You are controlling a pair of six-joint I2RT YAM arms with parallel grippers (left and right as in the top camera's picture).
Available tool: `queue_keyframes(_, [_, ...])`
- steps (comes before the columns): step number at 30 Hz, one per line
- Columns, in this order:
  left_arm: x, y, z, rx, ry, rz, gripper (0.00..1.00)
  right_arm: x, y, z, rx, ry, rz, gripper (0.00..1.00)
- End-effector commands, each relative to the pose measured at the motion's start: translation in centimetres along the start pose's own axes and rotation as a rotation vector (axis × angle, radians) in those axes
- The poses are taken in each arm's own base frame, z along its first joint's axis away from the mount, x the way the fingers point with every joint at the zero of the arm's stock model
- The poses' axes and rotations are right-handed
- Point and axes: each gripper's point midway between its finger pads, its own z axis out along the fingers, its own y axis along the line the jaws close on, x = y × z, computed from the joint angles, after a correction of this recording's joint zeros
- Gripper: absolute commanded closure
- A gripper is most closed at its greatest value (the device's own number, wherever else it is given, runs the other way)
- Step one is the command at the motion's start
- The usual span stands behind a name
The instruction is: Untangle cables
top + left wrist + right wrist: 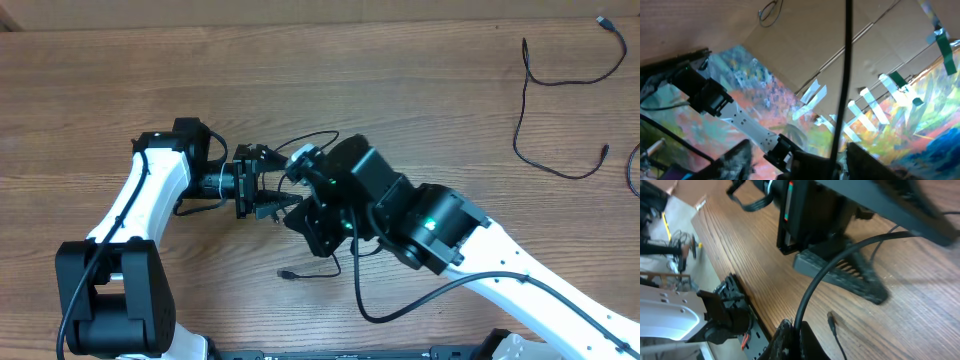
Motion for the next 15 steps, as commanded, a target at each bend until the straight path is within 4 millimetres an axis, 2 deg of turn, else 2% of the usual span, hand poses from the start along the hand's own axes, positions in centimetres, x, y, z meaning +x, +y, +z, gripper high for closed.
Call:
queue_keyframes(1, [-0.1, 0.1, 0.2, 0.006, 0.013, -0.017, 0.51, -0.5, 1.0, 0.3, -0.009, -0.006, -0.026, 0.96])
queue_keyframes(4, [-0.4, 0.3, 0.2, -0.012, -0.001, 0.005, 0.68, -0.5, 1.1, 0.3, -0.011, -0.006, -0.010, 0.96])
queue_keyframes(7, [-0.7, 0.2, 0.2, -0.013, -0.003, 0.035, 0.81, -0.3, 1.1, 0.2, -0.011, -0.002, -0.004, 0.96])
queue_keyframes(8, [-0.8, 0.1, 0.2, -0.013, -0.004, 0.048, 0.88, -0.2, 1.0, 0.2, -0.009, 0.004, -0.001, 0.96])
queue_keyframes(11, [-1.1, 0.2, 0.2, -0.022, -0.014, 0.075, 0.96, 0.3, 0.9, 0.2, -0.002, 0.025, 0.009, 0.96])
queue_keyframes(15, [-2.2, 0.8, 0.1, -0.075, -0.059, 0.087, 0.96, 1.4, 0.5, 0.1, 0.012, 0.068, 0.025, 0.96])
